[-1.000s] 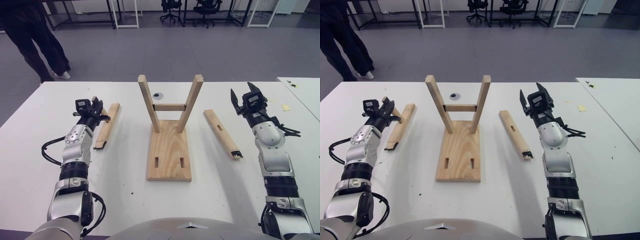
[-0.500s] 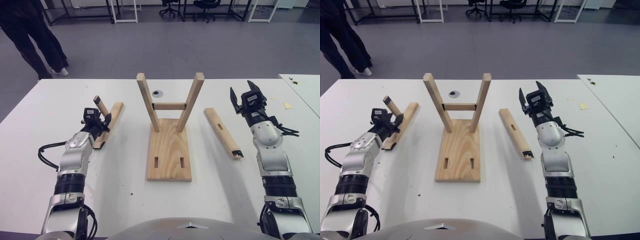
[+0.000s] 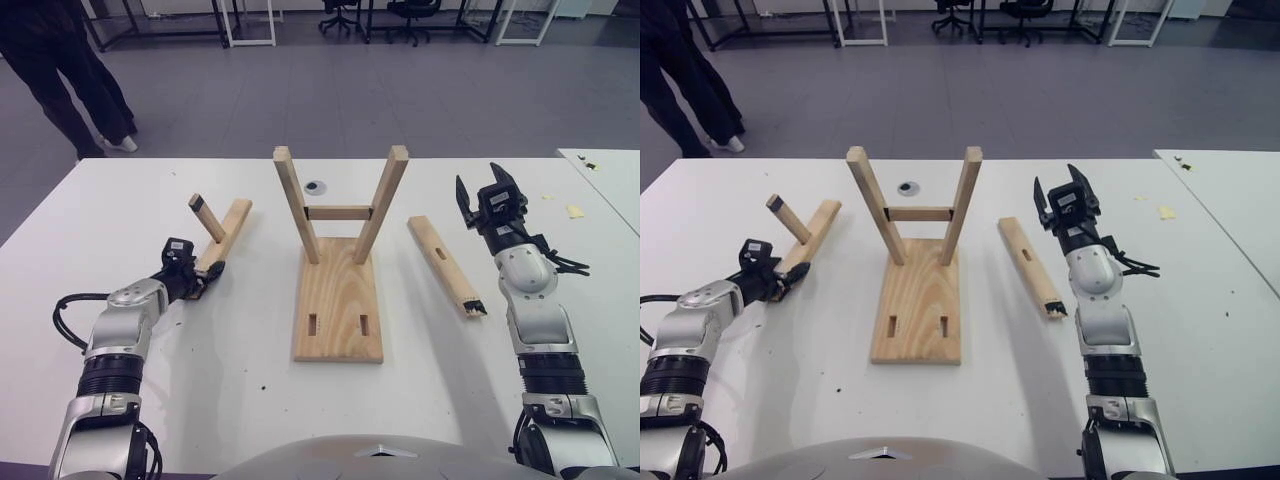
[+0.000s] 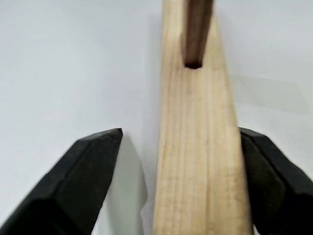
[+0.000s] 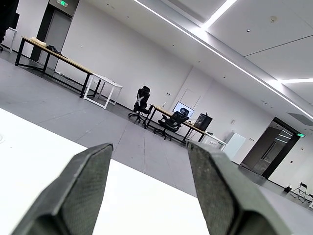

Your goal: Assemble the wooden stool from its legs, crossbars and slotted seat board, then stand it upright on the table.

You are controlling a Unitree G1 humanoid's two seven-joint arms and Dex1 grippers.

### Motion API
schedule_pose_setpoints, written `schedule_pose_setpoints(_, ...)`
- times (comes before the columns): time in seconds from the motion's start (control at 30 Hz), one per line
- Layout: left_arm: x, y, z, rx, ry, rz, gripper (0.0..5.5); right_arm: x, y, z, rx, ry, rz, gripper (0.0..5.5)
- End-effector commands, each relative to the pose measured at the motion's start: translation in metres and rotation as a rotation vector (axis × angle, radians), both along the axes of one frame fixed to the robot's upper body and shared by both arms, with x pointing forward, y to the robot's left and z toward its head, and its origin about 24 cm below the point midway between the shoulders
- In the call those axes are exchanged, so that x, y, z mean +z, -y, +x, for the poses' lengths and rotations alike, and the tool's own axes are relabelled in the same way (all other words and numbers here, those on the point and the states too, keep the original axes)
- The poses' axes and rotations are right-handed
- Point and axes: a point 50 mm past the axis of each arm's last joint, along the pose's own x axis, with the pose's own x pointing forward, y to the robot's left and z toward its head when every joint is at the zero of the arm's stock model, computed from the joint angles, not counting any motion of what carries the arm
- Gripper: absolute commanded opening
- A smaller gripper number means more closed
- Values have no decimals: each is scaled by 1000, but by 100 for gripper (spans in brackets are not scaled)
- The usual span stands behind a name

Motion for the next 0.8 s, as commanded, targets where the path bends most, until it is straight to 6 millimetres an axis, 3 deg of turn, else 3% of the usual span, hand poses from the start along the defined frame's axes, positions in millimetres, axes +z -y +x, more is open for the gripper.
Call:
schedule_pose_setpoints(0.03, -11, 1, -8, -43, -64, 44, 328, 2, 0, 1, -9, -1, 2, 282)
schedule_pose_setpoints(0.23, -3, -2, -3, -72, 6, 60, 238, 3, 1, 2, -20, 4, 1, 282)
schedule_pose_setpoints(0.33, 12, -3, 6, -63, 98, 39, 203, 5, 5, 5, -26, -2, 52, 282)
schedule_pose_setpoints(0.4, 47, 5, 18, -98, 249, -21, 203, 21, 16, 11, -17, 0, 163, 282)
schedule_pose_setpoints(0.5, 105, 19, 30, -163, 457, -50, 203, 64, 27, 23, 69, 43, 365, 282)
schedule_pose_setpoints(0.57, 147, 34, 35, -222, 590, -73, 203, 111, 10, 30, 277, 93, 590, 282)
schedule_pose_setpoints(0.67, 204, 88, 34, -458, 759, -110, 203, 176, -55, 31, 716, 75, 882, 282)
schedule_pose_setpoints(0.73, 217, 120, 28, -592, 793, -138, 203, 192, -94, 27, 903, -26, 954, 282)
schedule_pose_setpoints(0.8, 223, 138, 24, -655, 809, -153, 203, 190, -111, 27, 964, -134, 1029, 282)
